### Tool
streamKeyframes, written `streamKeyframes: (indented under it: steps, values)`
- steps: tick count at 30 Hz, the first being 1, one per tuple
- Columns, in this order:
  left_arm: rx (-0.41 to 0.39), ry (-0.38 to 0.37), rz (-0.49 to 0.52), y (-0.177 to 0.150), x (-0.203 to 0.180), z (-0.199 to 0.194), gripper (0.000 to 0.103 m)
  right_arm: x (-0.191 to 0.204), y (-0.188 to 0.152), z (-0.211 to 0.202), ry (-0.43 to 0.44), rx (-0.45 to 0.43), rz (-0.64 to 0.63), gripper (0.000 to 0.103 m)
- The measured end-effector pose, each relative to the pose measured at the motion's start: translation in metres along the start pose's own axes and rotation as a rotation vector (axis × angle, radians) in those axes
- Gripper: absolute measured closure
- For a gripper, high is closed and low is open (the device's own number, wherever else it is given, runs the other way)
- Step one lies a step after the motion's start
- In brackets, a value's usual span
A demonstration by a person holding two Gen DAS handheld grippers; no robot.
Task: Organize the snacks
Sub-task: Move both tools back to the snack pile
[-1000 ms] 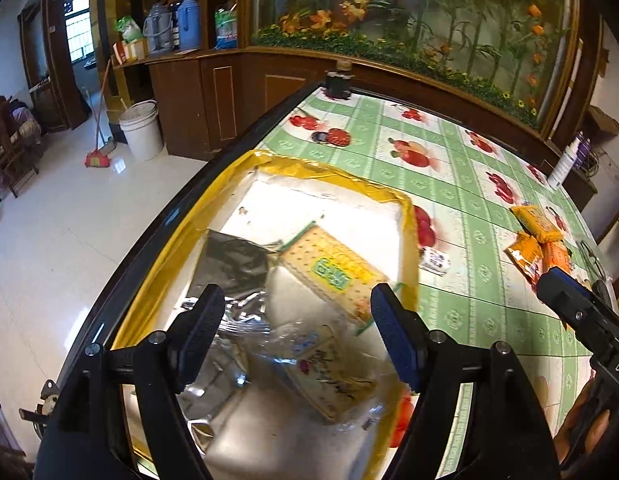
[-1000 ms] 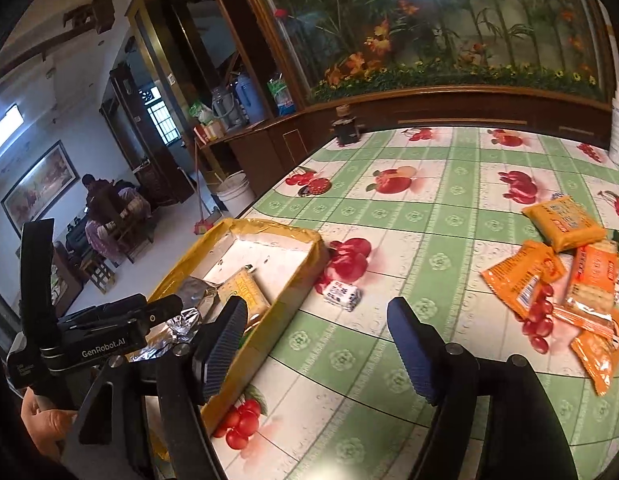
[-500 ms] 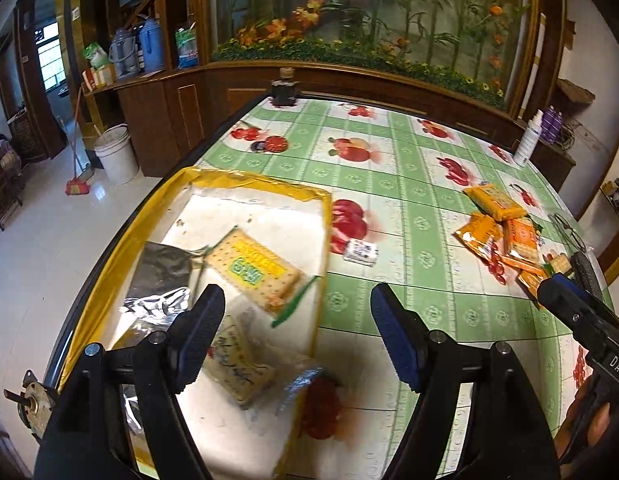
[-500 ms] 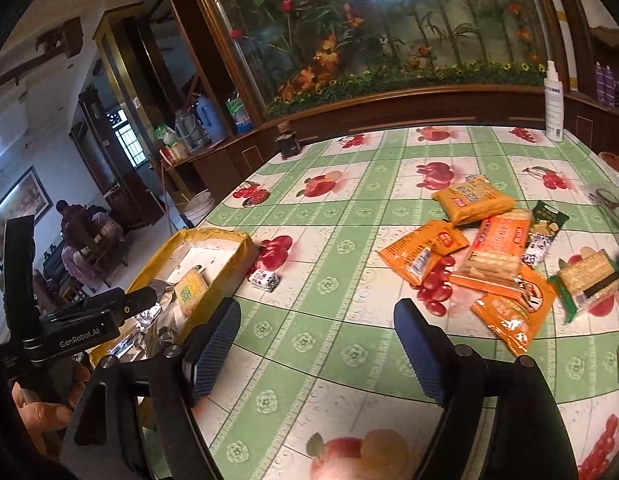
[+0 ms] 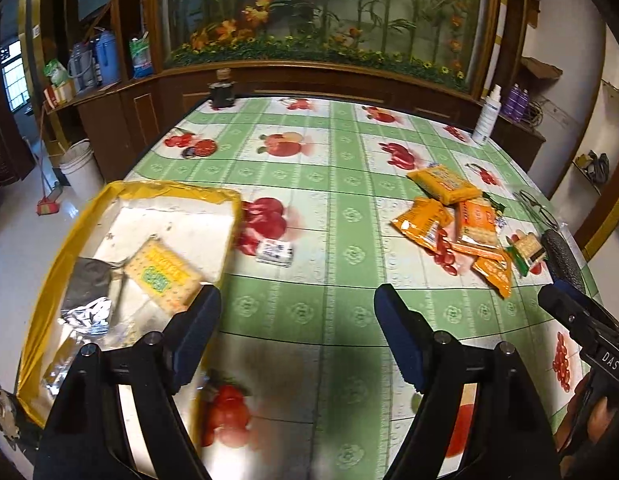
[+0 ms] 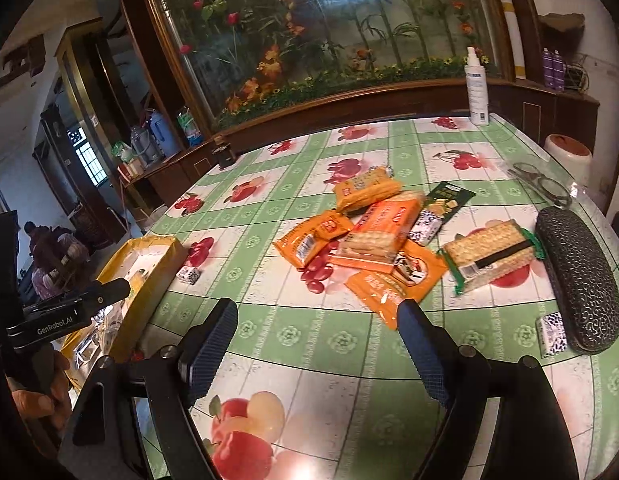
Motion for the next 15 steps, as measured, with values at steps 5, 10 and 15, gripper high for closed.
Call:
streamKeyframes:
  steps: [5,10,15]
  values:
    - [-0.001,-0.101,0.01,0.007,-0.03,0.011,0.019,-0.019,0.002,-0.004,-0.031,-0.003,0.01,0.019]
    - [0.0,-0.129,0.066,0.018,-0.059,0.023,0.019,-0.037,0.006,-0.006,-0.057,-0.004,0.015,0.019]
    - [0.003,-0.155,0.117,0.032,-0.08,0.044,0.017,-0.055,0.014,0.0,-0.091,0.002,0.007,0.018]
Point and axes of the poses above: each gripper's, at about its wrist camera, not at the fingertips, and z roughly the way its jaws point, x to its left, y to its top, the point moved 8 cm from there along z, roughly the way its jaws point, and after that the axes turned 12 degrees about z, right-handed, at the moved point
